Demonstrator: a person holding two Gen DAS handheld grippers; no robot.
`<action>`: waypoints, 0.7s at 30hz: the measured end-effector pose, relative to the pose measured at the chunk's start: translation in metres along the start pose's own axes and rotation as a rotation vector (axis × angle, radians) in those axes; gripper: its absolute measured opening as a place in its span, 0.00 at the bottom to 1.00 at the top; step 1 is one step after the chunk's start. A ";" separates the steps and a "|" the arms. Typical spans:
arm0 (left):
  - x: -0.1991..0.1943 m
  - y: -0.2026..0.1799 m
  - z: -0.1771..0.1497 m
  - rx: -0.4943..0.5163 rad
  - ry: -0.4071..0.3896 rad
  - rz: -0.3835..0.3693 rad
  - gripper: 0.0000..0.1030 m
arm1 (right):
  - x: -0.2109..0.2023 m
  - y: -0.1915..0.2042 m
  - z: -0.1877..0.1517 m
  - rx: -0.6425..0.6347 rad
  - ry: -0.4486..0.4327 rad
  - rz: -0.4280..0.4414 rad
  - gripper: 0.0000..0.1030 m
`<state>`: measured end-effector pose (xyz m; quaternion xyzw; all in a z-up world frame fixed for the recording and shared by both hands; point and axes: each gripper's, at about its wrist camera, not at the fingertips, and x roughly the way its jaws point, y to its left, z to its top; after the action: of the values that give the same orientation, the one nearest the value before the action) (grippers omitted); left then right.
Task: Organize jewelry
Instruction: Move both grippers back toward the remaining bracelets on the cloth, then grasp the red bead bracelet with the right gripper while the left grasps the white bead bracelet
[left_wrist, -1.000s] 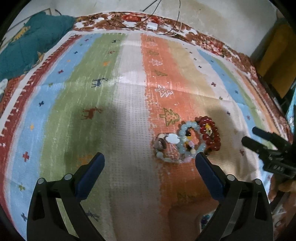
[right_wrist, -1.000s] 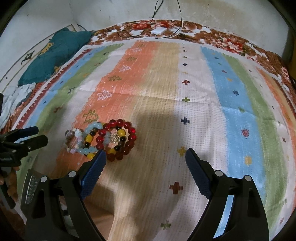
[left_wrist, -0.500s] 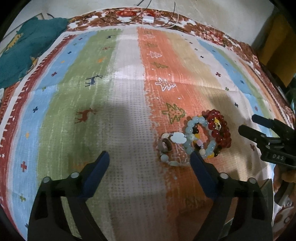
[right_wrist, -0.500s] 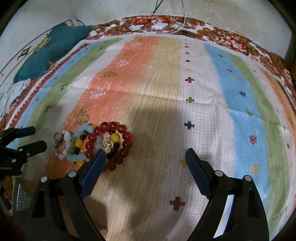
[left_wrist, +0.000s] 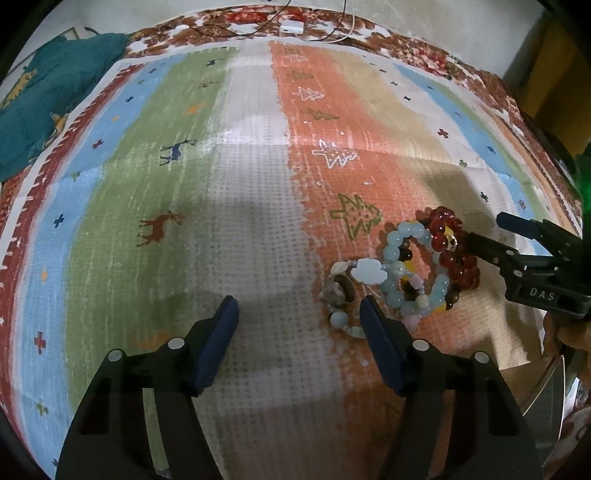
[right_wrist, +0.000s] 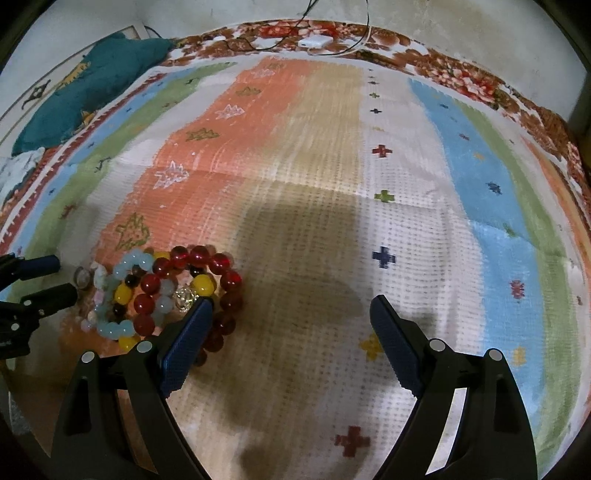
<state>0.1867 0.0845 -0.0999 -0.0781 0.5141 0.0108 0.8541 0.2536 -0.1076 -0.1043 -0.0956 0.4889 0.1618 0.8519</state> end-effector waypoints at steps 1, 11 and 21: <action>0.000 0.000 0.000 0.002 0.000 0.001 0.63 | 0.002 0.000 0.001 -0.001 0.004 -0.001 0.85; 0.004 -0.003 -0.001 0.026 0.011 0.028 0.29 | 0.010 0.004 -0.002 -0.021 0.022 -0.032 0.80; 0.002 -0.002 -0.001 0.015 0.019 0.013 0.10 | 0.005 0.012 -0.004 -0.047 0.046 0.022 0.14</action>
<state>0.1870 0.0824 -0.1023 -0.0687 0.5228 0.0117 0.8496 0.2482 -0.0971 -0.1103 -0.1139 0.5055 0.1801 0.8361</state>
